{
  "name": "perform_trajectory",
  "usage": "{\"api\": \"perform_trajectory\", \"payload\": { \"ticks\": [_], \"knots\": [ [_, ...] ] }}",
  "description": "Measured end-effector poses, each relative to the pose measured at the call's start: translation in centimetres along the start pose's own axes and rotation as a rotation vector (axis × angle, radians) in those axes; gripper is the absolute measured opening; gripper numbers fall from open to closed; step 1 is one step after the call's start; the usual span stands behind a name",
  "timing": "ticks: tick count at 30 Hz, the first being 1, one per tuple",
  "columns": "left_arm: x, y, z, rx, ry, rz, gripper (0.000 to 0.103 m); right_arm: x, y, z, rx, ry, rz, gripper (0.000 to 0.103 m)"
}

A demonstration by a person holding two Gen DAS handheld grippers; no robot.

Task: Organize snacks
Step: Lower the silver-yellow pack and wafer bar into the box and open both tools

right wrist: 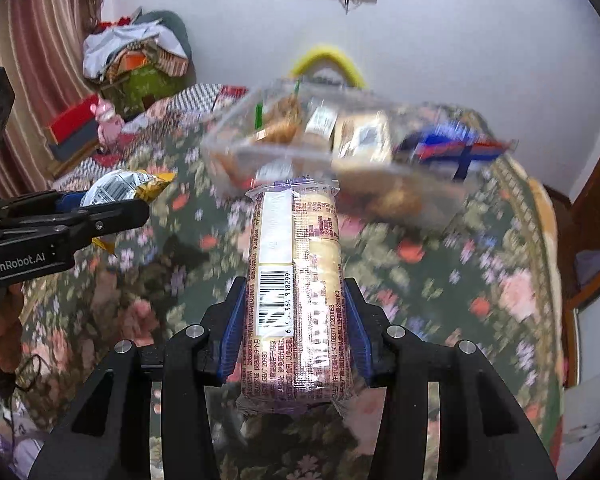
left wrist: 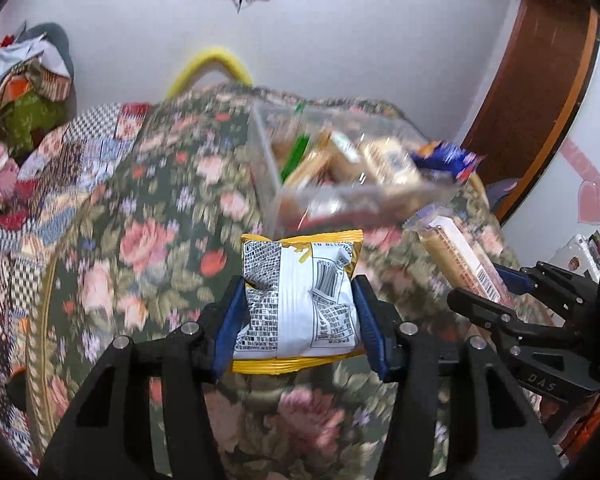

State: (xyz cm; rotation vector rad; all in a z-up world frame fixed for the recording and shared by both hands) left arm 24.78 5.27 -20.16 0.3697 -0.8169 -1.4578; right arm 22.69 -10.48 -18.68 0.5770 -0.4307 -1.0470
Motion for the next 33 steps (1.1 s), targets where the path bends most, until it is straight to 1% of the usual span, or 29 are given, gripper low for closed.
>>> {"api": "perform_trajectory", "payload": {
  "ticks": [6,9,14,18,21,26,29,33],
  "knots": [
    [1.5,3.7,0.4,0.062,-0.005,-0.033,0.053,1.5,3.6,1.1,0.092,-0.036,-0.007,0.043],
    [2.2,5.7,0.1,0.084,-0.023,-0.033,0.053,2.2,5.2,1.2,0.123,-0.046,-0.015,0.043],
    [3.3,8.6,-0.8,0.111,-0.034,-0.042,0.053,2.9,7.6,1.0,0.157,-0.050,-0.036,0.043],
    [3.7,10.2,-1.9,0.120,-0.034,-0.043,0.053,3.4,9.0,0.2,0.173,-0.056,-0.040,0.043],
    [3.7,11.0,-3.4,0.109,-0.036,-0.039,0.053,3.7,10.0,-0.8,0.176,-0.061,-0.045,0.043],
    [3.6,12.4,-6.6,0.073,-0.036,-0.026,0.053,4.9,10.9,-3.1,0.154,-0.070,-0.064,0.043],
    [3.3,13.2,-8.4,0.058,-0.028,-0.025,0.053,5.6,11.4,-4.6,0.129,-0.072,-0.079,0.043],
    [2.7,13.8,-11.4,0.024,-0.011,-0.018,0.053,6.7,11.2,-7.1,0.068,-0.053,-0.126,0.043]
  ]
}}
Point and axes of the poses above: each gripper's, at about its wrist camera, not at the fingertips, and z roughly against the way its jaws point, x to its right, y to its top, the point moved 8 cm from there along -z, roughly the way its jaws point, and after that the axes turned 6 degrees about -y, right-handed, at the moved point
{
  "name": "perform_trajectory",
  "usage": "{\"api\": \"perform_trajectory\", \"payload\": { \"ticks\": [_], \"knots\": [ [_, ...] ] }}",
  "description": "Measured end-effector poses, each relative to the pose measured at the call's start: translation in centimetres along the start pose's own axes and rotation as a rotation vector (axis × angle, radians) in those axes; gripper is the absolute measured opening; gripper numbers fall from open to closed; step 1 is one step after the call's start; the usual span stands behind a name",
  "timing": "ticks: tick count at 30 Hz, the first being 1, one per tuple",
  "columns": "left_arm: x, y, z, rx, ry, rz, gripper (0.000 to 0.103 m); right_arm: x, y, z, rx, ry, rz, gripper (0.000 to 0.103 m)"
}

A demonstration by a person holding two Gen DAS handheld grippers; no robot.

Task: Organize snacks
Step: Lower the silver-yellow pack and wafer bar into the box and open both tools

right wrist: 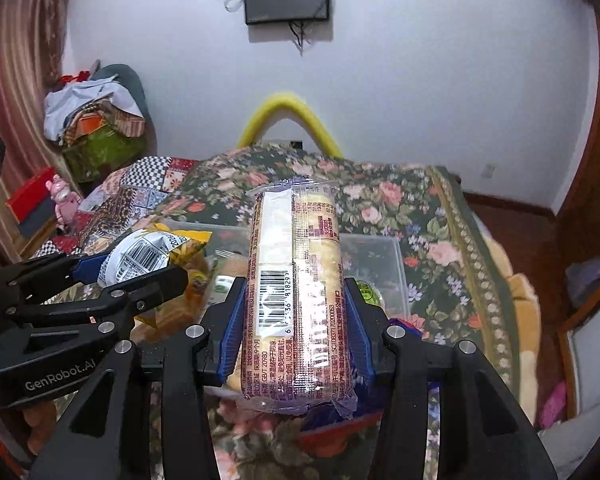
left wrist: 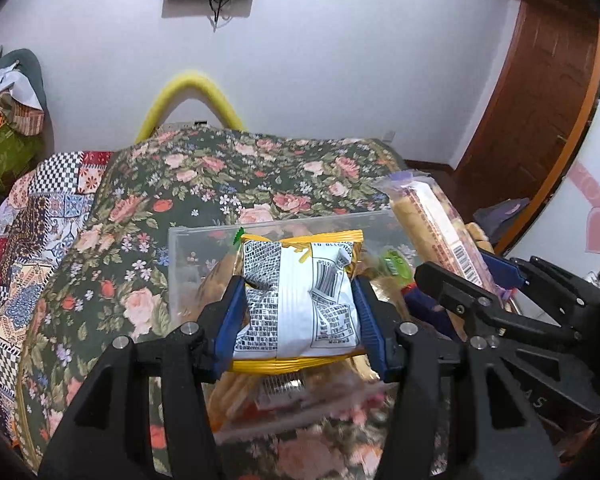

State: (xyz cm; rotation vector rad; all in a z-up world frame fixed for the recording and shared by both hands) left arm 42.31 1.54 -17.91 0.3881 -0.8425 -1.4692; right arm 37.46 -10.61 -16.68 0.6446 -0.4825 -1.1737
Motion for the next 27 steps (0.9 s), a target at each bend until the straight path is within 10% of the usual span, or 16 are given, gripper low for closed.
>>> {"api": "perform_trajectory", "payload": {
  "ticks": [16,27],
  "knots": [
    [-0.8,-1.1,-3.1,-0.087,-0.004,0.021,0.065,1.1,-0.8,-0.9,-0.049,0.005,-0.011,0.049],
    [1.2,-0.9,7.6,0.082,0.039,-0.059,0.065,0.6,-0.2,8.1,0.079,0.026,-0.005,0.051]
  ]
}}
Point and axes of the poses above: each gripper's, at about its wrist camera, not at the fingertips, and z roughly against the way its jaws point, x to its right, y to its top, the point moved 8 cm from there along -z, roughly the way its jaws point, and after that the axes turned 6 degrees about -y, right-handed, at the moved point
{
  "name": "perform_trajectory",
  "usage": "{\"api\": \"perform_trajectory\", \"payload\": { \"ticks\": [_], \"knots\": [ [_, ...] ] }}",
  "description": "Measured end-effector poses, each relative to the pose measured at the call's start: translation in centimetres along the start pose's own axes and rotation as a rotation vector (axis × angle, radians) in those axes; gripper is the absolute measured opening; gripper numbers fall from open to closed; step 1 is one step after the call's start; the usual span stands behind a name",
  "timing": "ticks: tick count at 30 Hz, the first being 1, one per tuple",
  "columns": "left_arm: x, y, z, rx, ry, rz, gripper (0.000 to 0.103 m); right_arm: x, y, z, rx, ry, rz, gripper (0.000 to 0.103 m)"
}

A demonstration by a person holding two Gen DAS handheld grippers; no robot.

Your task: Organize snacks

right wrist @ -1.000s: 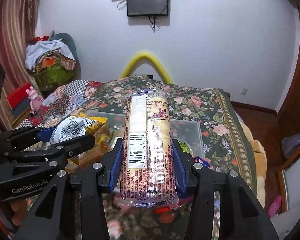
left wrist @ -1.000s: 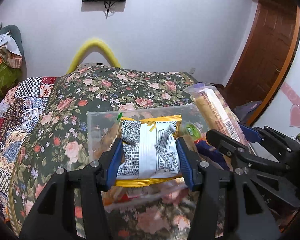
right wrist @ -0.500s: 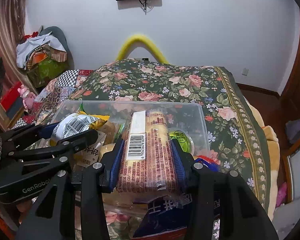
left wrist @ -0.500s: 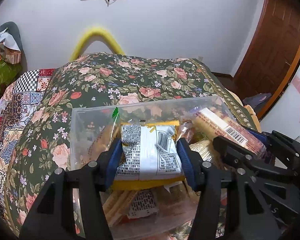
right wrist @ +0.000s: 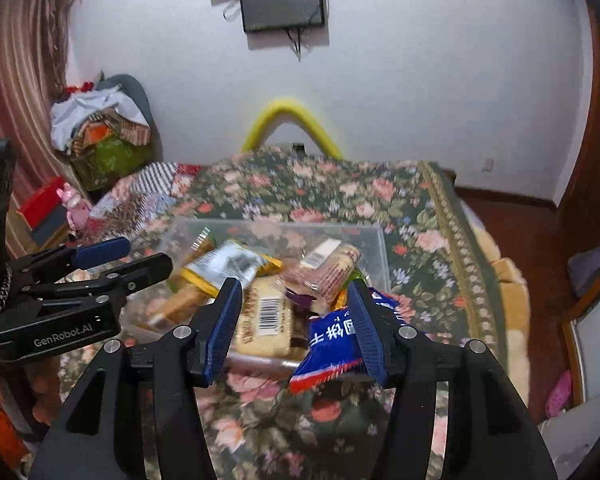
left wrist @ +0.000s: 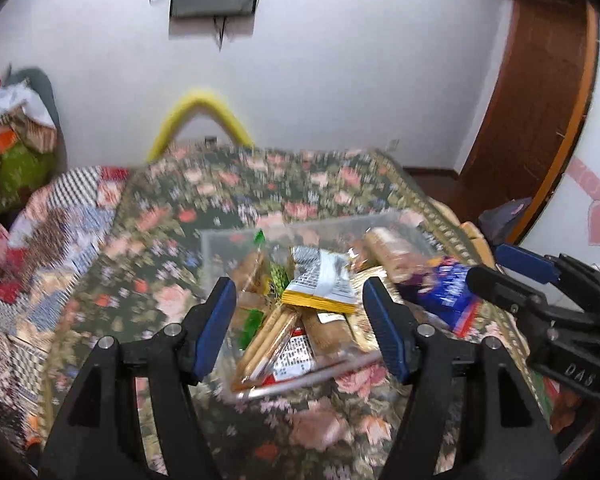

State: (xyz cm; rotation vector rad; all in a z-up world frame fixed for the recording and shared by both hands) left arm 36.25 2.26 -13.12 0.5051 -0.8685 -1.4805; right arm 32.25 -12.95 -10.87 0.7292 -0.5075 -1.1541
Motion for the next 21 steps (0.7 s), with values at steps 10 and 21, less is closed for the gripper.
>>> {"api": "perform_trajectory", "payload": {
  "ticks": [10,21],
  "knots": [
    [3.7,-0.4,14.6,0.228,-0.021,-0.080,0.066,-1.7,0.5,13.2,0.226,0.038,-0.022,0.058],
    [6.0,-2.8,22.8,0.368,0.019,-0.110,0.089,-3.6,-1.2,19.5,0.340,0.038,0.011,0.082]
  ]
}}
Point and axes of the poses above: each gripper's, at about its wrist camera, not at the fingertips, and z roughly against the way its jaws point, x to its right, y to its top, the point moved 8 cm from there along -z, roughly the way its jaws point, and after that the axes turned 6 degrees about -y, right-handed, at the moved point
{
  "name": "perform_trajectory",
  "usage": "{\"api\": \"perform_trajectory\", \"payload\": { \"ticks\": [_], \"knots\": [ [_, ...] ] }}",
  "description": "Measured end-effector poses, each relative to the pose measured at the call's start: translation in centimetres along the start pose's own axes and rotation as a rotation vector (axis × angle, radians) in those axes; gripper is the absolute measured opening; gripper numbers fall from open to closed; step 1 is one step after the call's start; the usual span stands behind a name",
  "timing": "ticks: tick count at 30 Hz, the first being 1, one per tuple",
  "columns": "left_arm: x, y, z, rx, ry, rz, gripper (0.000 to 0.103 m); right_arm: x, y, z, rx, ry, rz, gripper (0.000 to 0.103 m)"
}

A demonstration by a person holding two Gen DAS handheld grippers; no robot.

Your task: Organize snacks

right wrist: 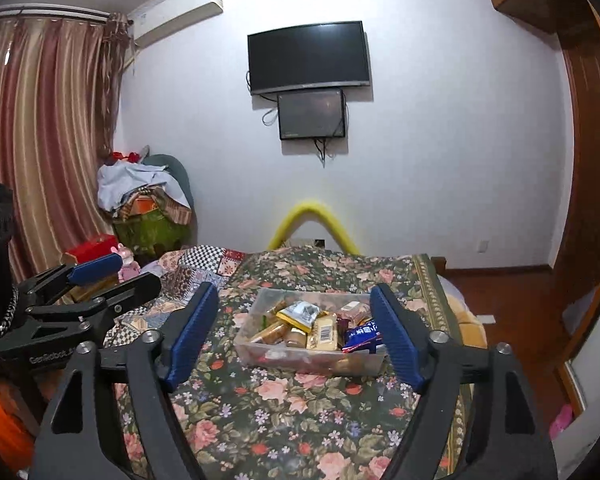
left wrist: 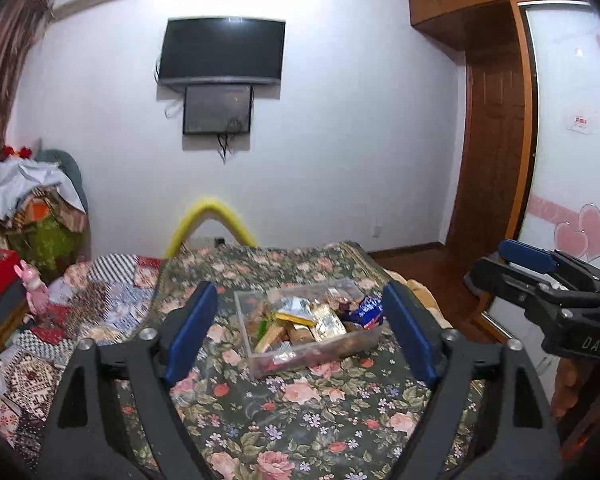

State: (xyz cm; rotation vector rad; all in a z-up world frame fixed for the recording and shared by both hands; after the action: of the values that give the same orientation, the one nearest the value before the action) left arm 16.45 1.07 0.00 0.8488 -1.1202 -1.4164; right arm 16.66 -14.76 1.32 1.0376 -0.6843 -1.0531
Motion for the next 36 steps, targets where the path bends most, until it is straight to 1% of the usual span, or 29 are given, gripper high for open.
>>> {"api": "perform_trajectory", "payload": {
  "ticks": [1,3,5,8,10,15,36],
  "knots": [
    [0.2,0.1,0.4,0.012,0.005,-0.006,0.093,-0.1,0.0,0.1,0.005,-0.002,-0.001,0.085],
    [0.4,0.2,1.2,0.034,0.011,-0.009,0.095,-0.2,-0.2,0.3,0.013,-0.003,-0.004,0.086],
    [0.5,0.4,1.5,0.045,0.014,-0.007,0.099,-0.2,-0.5,0.4,0.019,-0.012,-0.008,0.092],
    [0.3,0.5,2.1,0.064,0.019,0.006,0.101,-0.2,-0.6,0.5,0.032,-0.024,-0.019,0.101],
    [0.2,0.5,2.4,0.070,0.017,0.010,0.102,-0.2,-0.6,0.7,0.038,-0.024,-0.022,0.102],
    [0.2,0.5,2.6,0.083,0.026,0.015,0.102,-0.3,-0.4,1.1,0.049,-0.029,-0.024,0.103],
    [0.8,0.2,2.9,0.090,0.036,-0.003,0.103,0.0,0.0,1.9,0.068,-0.052,-0.013,0.103]
  ]
}}
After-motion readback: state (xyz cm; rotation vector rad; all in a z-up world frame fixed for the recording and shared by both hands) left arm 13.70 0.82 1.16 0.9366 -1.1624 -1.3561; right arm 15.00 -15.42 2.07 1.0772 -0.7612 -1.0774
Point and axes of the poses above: each gripper's, at about its wrist camera, not at the fingertips, and z roughly against the way its jaws point, x to its right, y to its top, the point moved 8 cm from there along -z, roughly the way its jaws point, and after that the axes turned 6 degrees about -y, right-handed, at the moved point
